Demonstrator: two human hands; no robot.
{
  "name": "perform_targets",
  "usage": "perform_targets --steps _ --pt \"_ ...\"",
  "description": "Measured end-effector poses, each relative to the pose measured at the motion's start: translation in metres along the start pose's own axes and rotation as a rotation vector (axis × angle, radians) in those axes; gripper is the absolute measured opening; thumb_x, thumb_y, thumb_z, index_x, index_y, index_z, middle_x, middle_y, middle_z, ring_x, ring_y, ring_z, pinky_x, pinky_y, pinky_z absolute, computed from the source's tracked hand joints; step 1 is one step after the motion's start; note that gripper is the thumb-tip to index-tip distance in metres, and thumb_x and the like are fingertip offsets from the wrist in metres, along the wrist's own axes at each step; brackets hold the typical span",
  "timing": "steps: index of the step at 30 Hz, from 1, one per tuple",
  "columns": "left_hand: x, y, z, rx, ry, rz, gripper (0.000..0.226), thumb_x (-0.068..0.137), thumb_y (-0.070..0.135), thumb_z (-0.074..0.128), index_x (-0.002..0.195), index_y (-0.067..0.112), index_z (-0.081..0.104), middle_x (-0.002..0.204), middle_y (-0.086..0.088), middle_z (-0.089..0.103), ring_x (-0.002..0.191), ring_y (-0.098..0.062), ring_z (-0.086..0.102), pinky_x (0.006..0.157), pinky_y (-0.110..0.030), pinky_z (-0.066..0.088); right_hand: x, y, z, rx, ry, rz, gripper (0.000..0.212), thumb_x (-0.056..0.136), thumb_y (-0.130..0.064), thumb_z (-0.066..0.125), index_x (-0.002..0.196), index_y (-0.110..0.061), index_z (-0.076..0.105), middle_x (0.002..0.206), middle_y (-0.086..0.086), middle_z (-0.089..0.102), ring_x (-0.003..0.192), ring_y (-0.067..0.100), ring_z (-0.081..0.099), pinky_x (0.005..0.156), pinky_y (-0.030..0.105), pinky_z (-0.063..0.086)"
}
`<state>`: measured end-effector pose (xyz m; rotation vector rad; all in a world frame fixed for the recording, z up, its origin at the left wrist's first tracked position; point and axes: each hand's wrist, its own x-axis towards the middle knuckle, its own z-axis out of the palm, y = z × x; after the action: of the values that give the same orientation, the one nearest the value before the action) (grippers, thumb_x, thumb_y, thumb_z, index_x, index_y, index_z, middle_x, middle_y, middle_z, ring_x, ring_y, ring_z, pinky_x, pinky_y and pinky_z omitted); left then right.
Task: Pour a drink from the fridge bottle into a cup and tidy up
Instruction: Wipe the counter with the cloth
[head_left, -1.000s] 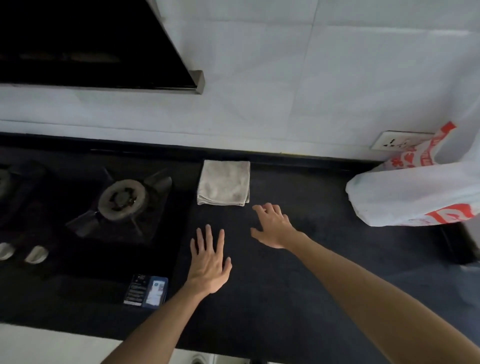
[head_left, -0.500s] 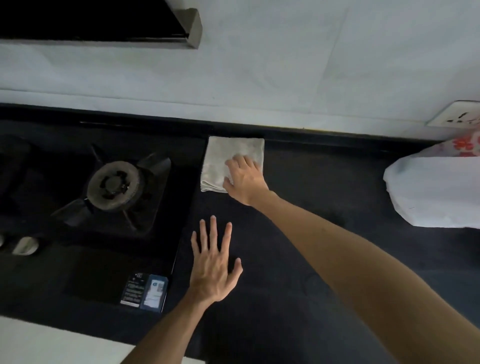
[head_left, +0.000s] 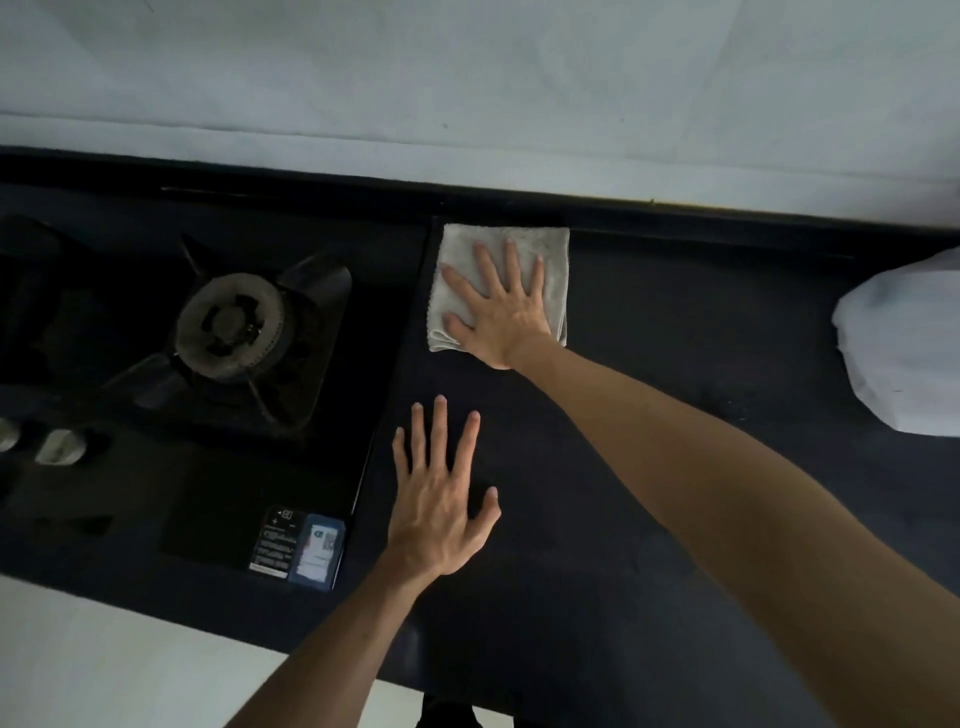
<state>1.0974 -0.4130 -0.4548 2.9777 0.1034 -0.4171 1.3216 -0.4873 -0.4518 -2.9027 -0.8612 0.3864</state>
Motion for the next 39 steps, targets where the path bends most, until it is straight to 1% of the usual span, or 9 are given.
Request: perform_targets --steps 5,11,17,21,25,28,31,36,39 --pt "0.0 0.0 0.002 0.024 0.017 -0.001 0.087 0.087 0.059 0.033 0.159 0.021 0.005 0.165 -0.016 -0.012 0.152 -0.039 -0.009 0.121 -0.061 0.009 -0.059 0.071 -0.001 0.046 -0.013 0.133 0.072 0.089 -0.074 0.016 0.151 -0.047 -0.009 0.163 0.002 -0.02 0.145 0.037 -0.027 0.114 0.066 -0.01" --pt "0.0 -0.001 0.004 0.068 0.037 0.022 0.084 0.089 0.059 0.028 0.159 0.016 0.011 0.165 -0.02 -0.005 0.151 -0.042 -0.002 0.119 -0.063 0.012 -0.156 0.153 -0.004 0.116 -0.084 0.359 0.086 0.082 -0.082 0.029 0.148 -0.051 -0.016 0.162 0.005 -0.023 0.146 0.032 -0.028 0.118 0.059 -0.006" --pt "0.0 0.001 0.003 0.064 0.033 0.018 0.084 0.088 0.058 0.027 0.158 0.015 0.016 0.165 -0.021 0.0 0.151 -0.043 0.002 0.118 -0.064 0.015 -0.25 0.127 0.025 0.061 -0.072 0.361 0.08 0.085 -0.078 0.02 0.147 -0.05 -0.022 0.161 0.003 -0.027 0.145 0.032 -0.03 0.118 0.061 -0.004" --pt "0.0 0.003 0.0 0.071 0.021 0.013 0.084 0.087 0.058 0.028 0.158 0.015 0.016 0.165 -0.022 0.0 0.151 -0.044 0.002 0.118 -0.064 0.015 -0.243 0.099 0.03 0.026 -0.053 0.323 0.076 0.087 -0.075 0.017 0.15 -0.047 -0.014 0.162 0.005 -0.023 0.143 0.041 -0.029 0.112 0.07 -0.006" --pt "0.0 0.003 0.0 0.068 0.02 0.006 0.085 0.085 0.057 0.031 0.158 0.015 0.017 0.165 -0.022 0.0 0.151 -0.044 0.001 0.118 -0.063 0.015 -0.177 0.084 0.019 0.005 -0.05 0.203 0.08 0.086 -0.078 0.015 0.15 -0.044 -0.017 0.16 0.01 -0.028 0.14 0.05 -0.029 0.107 0.078 -0.004" --pt "-0.001 0.004 0.0 0.06 0.037 0.015 0.084 0.086 0.056 0.033 0.158 0.015 0.018 0.165 -0.022 0.002 0.151 -0.044 0.003 0.119 -0.063 0.014 -0.113 0.063 0.012 0.011 -0.041 0.135 0.084 0.084 -0.081 0.015 0.15 -0.041 -0.019 0.159 0.01 -0.029 0.14 0.049 -0.029 0.105 0.077 -0.004" --pt "-0.001 0.003 0.001 0.062 0.055 0.015 0.083 0.086 0.056 0.034 0.158 0.015 0.02 0.165 -0.021 0.006 0.151 -0.043 0.007 0.119 -0.062 0.015 -0.081 0.041 0.008 0.003 -0.031 0.14 0.089 0.082 -0.08 0.015 0.152 -0.036 -0.017 0.161 0.009 -0.026 0.141 0.046 -0.028 0.107 0.075 -0.005" --pt "0.0 0.0 0.002 0.074 0.061 0.021 0.083 0.087 0.058 0.03 0.158 0.015 0.019 0.164 -0.021 0.007 0.151 -0.043 0.008 0.118 -0.062 0.016 -0.131 0.073 0.01 0.023 -0.023 0.138 0.087 0.084 -0.079 0.02 0.153 -0.038 -0.014 0.162 0.001 -0.022 0.145 0.038 -0.027 0.112 0.069 -0.003" --pt "-0.001 0.0 0.003 0.06 0.059 0.024 0.083 0.088 0.058 0.028 0.158 0.014 0.02 0.164 -0.022 0.007 0.151 -0.043 0.007 0.118 -0.063 0.016 -0.205 0.108 0.018 0.049 -0.019 0.262 0.085 0.084 -0.079 0.025 0.152 -0.043 -0.013 0.162 -0.005 -0.022 0.146 0.034 -0.025 0.115 0.067 -0.003"
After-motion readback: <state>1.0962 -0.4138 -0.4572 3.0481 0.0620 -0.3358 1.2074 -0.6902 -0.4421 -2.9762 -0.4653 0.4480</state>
